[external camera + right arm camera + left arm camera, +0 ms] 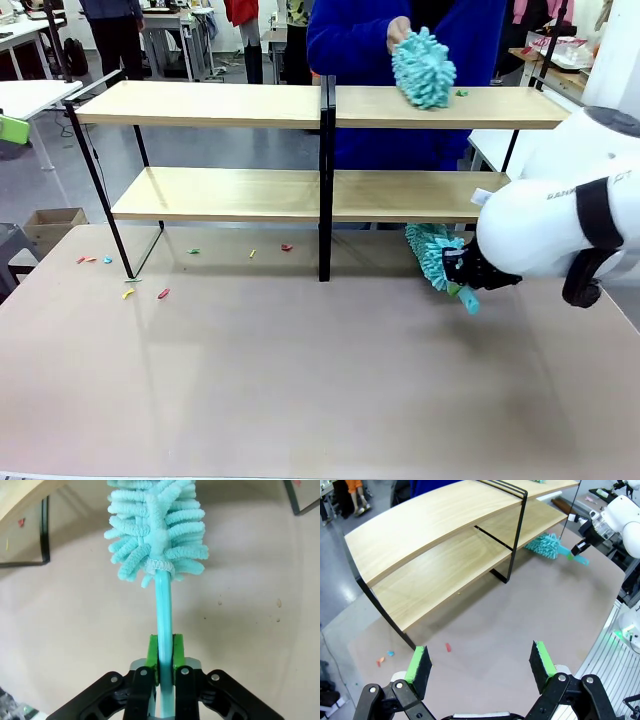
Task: Clean the shelves.
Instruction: Clean another randomly selected level of the Shelf with the Duster.
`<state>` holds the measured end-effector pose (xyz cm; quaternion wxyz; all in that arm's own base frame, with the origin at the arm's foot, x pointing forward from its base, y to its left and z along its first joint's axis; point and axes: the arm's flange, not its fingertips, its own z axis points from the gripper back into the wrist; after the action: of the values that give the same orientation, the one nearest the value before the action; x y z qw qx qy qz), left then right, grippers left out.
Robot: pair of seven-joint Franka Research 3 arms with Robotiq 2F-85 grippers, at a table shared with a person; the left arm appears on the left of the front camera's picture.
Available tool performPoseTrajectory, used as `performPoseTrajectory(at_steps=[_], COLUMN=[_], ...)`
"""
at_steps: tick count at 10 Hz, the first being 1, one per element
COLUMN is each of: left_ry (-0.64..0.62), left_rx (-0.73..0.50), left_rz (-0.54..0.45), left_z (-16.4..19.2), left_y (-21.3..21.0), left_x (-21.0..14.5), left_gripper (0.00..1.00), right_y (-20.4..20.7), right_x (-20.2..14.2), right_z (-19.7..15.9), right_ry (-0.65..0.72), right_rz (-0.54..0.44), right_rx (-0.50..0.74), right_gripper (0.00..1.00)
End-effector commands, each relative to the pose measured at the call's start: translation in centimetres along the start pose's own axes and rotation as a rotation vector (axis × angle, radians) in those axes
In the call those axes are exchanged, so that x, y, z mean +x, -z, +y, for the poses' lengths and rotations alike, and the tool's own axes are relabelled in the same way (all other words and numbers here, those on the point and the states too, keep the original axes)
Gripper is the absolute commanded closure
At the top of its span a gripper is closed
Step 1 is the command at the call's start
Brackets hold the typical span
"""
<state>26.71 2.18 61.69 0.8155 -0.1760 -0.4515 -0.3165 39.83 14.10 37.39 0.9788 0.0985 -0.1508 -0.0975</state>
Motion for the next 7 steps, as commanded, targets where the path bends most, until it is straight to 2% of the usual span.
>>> performPoseTrajectory(at_steps=[1,3,5,7], left_ry=[0.006,0.006,0.006,0.006], left_rx=[-0.015,-0.015,-0.015,-0.015], left_rz=[-0.01,-0.01,-0.01,-0.01], left_z=[0.1,0.1,0.1,0.1], left_y=[0.0,0.0,0.0,0.0], left_x=[0.0,0.0,0.0,0.0], left_gripper=[0.0,0.0,0.0,0.0], right_y=[1.1,1.1,0.7,-0.2], right_x=[-4.6,-6.0,-6.8,-7.5], right_z=[0.3,2.1,2.6,2.6], right_ry=[0.086,0.177,0.28,0.462], right_rz=[-0.111,-0.153,-0.119,-0.195], right_rx=[-0.114,-0.243,-0.314,-0.374], right_gripper=[0.87,0.87,0.87,0.87])
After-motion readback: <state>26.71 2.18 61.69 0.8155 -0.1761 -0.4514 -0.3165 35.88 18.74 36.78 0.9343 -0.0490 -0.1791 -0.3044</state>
